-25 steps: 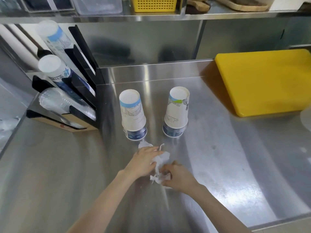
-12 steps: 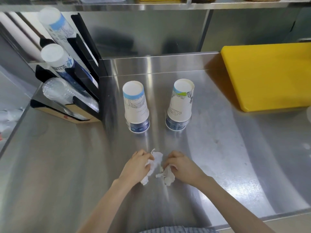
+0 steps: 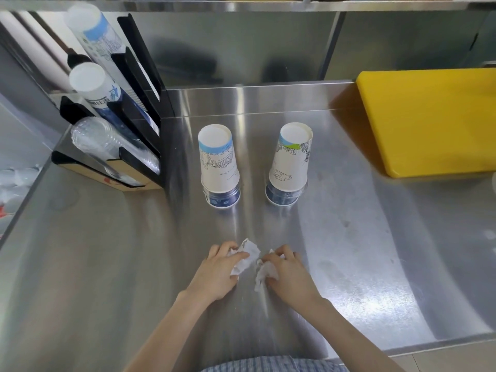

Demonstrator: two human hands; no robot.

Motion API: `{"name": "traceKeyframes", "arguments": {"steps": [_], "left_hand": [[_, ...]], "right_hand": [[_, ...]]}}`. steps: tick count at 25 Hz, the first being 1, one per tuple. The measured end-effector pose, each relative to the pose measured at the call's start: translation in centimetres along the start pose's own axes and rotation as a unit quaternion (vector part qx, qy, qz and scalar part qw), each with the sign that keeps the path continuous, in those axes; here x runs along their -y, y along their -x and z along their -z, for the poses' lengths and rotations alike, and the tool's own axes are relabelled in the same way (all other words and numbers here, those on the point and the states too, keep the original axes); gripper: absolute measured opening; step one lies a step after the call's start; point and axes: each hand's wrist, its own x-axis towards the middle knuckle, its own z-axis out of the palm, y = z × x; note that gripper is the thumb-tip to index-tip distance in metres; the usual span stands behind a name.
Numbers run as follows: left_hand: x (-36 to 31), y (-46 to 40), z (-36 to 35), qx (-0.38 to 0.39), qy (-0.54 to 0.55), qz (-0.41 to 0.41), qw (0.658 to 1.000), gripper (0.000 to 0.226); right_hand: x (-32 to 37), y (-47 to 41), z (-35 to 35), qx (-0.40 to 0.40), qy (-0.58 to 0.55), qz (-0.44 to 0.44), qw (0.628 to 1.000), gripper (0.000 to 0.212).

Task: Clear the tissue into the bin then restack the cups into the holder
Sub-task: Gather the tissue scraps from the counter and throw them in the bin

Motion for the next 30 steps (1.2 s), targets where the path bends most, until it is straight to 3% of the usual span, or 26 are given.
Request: {"name": "traceKeyframes", "arguments": {"steps": [3,8,13,22,24,30], "left_hand": [[-0.2,0.2,-0.2,-0.036,0.066,0.017,0.997,0.038],[-0.7,1.1,-0.3,-0.077,0.085,0.053,0.992,0.026],[-0.6,3.5,0.3,-0.182,0.182,0.079,0.963,0.013],[-1.2,12.2,-0.9,-0.336,0.269,0.281,0.858,0.009],[-1.1,14.6,-1.7,-0.351,0.282,0.311,0.837,0.016],[0.0,22.0,-3.8,-0.394,0.327,0.380,0.771,0.009]], "right_hand": [[-0.2,-0.2,-0.2,-0.020,-0.052,0.013,0.998,0.027],[-0.1,0.1,0.3,-0.035,-0.058,0.019,0.998,0.022],[0.6,0.6,1.6,-0.055,-0.062,0.058,0.995,0.018],[4.6,1.6,0.9,0.016,-0.058,0.194,0.979,0.015],[5.7,2.2,0.2,0.031,-0.059,0.209,0.976,0.015],[10.2,5.5,-3.1,0.061,-0.053,0.278,0.957,0.013]]}}
